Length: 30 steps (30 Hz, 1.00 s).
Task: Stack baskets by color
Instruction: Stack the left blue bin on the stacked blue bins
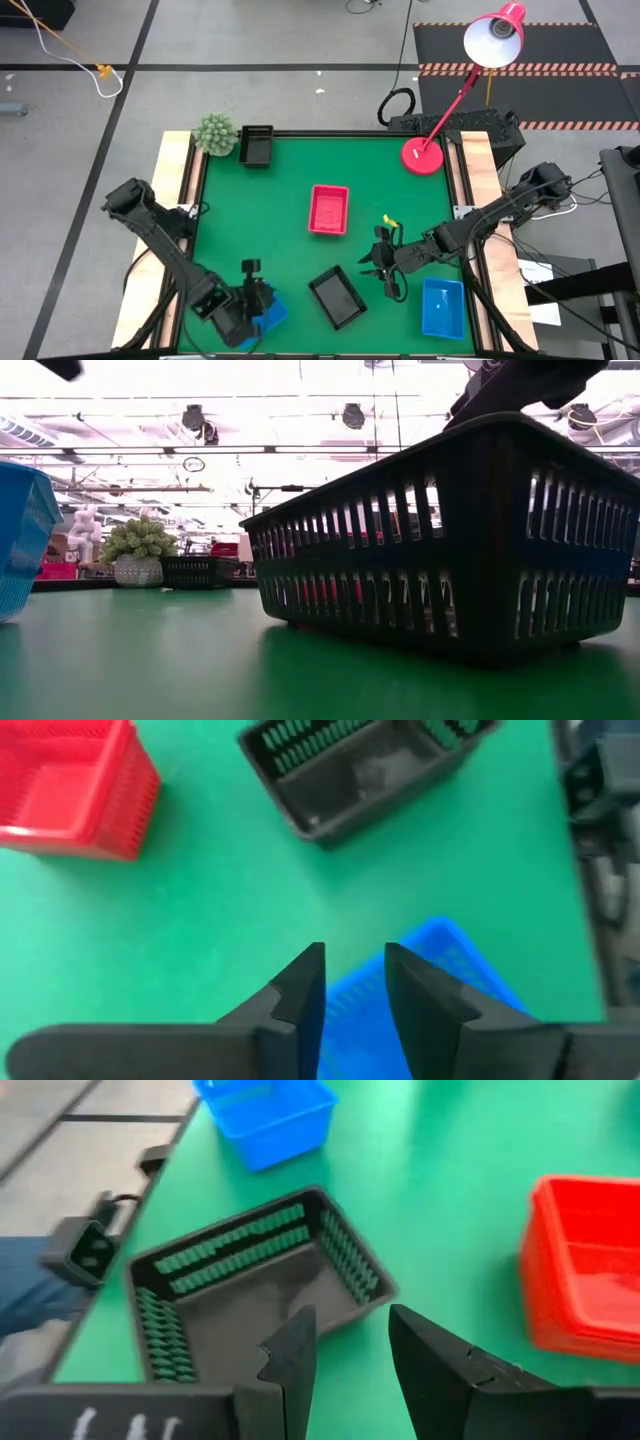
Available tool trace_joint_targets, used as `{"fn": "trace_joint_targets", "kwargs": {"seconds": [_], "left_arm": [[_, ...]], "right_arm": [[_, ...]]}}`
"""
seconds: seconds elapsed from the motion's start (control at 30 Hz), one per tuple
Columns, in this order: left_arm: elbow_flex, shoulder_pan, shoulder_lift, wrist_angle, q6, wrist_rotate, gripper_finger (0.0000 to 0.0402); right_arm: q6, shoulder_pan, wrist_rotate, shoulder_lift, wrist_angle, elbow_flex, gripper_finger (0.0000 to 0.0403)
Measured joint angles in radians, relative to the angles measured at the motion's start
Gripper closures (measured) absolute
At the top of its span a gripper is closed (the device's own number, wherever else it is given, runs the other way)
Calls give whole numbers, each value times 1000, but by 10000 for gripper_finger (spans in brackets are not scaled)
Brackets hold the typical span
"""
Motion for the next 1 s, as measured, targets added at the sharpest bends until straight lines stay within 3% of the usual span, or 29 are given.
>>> {"fn": "trace_joint_targets", "kwargs": {"seconds": [0.33, 0.43, 0.8, 1.0], "left_arm": [[0, -180, 1, 22, -136, 13, 188], [0, -232, 1, 38, -128, 54, 174], [0, -287, 46, -40, -72, 249, 244], [-1, -287, 70, -152, -27, 267, 251]], "right_arm": [[51, 42, -12, 0, 15, 0, 280], [54, 49, 7, 0, 24, 0, 280], [70, 65, 39, 0, 63, 0, 280], [84, 67, 88, 0, 72, 0, 280]]}}
